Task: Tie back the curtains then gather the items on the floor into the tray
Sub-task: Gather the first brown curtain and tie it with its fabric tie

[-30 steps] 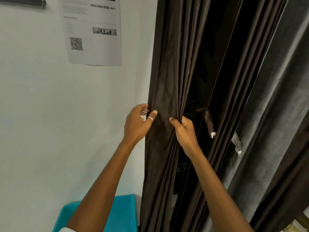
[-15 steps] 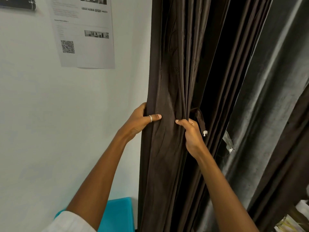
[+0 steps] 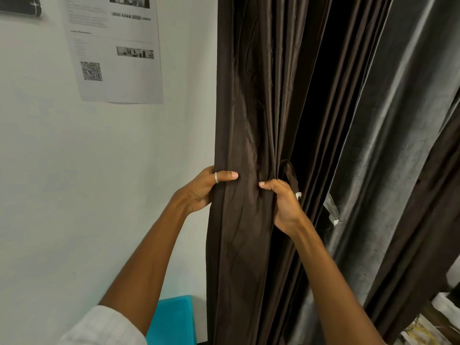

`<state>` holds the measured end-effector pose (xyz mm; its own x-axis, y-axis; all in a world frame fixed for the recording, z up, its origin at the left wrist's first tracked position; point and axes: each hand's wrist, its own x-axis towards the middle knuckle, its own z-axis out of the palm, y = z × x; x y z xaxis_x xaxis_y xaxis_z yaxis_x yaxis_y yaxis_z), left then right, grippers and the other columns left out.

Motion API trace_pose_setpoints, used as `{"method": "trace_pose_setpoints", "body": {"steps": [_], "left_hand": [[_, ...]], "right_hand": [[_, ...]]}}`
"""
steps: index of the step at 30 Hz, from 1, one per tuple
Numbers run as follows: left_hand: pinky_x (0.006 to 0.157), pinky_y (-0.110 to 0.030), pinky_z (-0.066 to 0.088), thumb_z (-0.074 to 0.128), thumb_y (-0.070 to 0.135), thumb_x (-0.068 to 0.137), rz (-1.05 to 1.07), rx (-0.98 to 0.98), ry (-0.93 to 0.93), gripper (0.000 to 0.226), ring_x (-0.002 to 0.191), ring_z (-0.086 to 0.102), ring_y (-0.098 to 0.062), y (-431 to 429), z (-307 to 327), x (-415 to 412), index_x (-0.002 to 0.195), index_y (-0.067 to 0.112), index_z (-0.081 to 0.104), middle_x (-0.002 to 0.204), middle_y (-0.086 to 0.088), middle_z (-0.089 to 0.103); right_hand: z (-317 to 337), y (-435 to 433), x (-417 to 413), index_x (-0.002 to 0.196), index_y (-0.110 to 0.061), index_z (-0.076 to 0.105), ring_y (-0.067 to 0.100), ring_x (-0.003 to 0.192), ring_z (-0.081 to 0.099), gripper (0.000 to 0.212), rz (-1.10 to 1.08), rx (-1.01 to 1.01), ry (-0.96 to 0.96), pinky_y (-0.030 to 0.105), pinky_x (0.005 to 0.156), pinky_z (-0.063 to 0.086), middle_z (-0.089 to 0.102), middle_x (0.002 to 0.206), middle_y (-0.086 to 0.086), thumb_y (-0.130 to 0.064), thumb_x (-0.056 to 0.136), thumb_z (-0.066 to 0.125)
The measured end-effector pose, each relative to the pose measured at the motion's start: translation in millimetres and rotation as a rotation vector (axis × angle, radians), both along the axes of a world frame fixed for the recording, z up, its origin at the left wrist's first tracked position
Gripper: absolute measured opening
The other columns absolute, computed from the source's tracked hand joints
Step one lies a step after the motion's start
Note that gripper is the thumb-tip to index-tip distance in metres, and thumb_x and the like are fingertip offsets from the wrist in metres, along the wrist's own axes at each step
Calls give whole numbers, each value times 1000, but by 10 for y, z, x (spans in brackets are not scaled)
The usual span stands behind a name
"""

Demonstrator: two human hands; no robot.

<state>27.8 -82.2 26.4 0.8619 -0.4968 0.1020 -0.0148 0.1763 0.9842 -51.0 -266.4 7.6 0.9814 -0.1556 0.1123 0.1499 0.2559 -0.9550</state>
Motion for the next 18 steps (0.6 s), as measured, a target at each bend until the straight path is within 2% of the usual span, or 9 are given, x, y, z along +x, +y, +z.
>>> {"method": "trace_pose_setpoints", "body": {"steps": [2,6,8,10,11,13,15,17,18], "left_hand": [[88,-36,60,75,21,86,26,23,-25,31,105,68,-26,7,7,14,114,18,63,115,-6,70],[101,-39,55,79,38,79,156,183,-161,57,111,66,-24,10,42,22,128,16,60,125,-3,67],[99,-35,53,76,38,86,263,282,-249,56,107,64,-20,-12,67,7,134,15,57,123,2,64],[97,-33,53,73,35,90,346,326,-311,51,104,63,-18,-56,88,-8,135,14,58,121,1,64],[96,-33,53,72,34,91,372,330,-341,50,104,63,-18,-86,89,-20,135,14,58,123,0,65],[93,-30,53,72,31,92,402,331,-410,48,105,62,-16,-151,71,-52,136,16,57,123,1,65],[91,-25,51,71,28,93,404,320,-470,49,105,61,-13,-201,49,-99,138,17,54,122,4,64],[97,-27,51,68,30,96,389,315,-490,48,110,62,-13,-242,31,-136,140,18,54,129,2,65],[101,-30,51,64,35,98,379,321,-479,47,115,63,-15,-256,21,-145,141,19,54,132,1,65]], "right_hand": [[16,-27,-8,114,2,71,27,115,68,35,-30,-46,-21,48,107,50,73,120,14,-20,87,65],[69,-16,-73,109,-12,74,15,104,73,19,-96,-149,-86,34,94,56,77,109,2,-14,99,58],[63,5,-77,100,-22,73,7,92,73,16,-252,-348,-142,28,85,57,77,99,-1,-19,101,57],[14,58,-66,89,-19,64,8,65,65,17,-497,-669,-201,30,66,55,68,76,2,-23,103,56],[-26,100,-62,90,-15,59,9,55,59,17,-613,-803,-230,33,58,52,61,67,1,-24,103,55],[-111,224,-69,109,-8,57,11,51,57,16,-787,-992,-304,35,50,51,57,64,-2,-22,103,53],[-223,363,-58,128,-3,51,15,53,63,30,-867,-1130,-377,32,46,52,63,68,3,-15,102,56],[-306,464,-30,137,1,49,20,60,69,39,-906,-1225,-414,27,48,51,70,80,9,-9,100,57],[-320,516,-21,142,2,46,21,69,72,44,-915,-1257,-415,26,51,53,73,93,13,-9,100,55]]}}
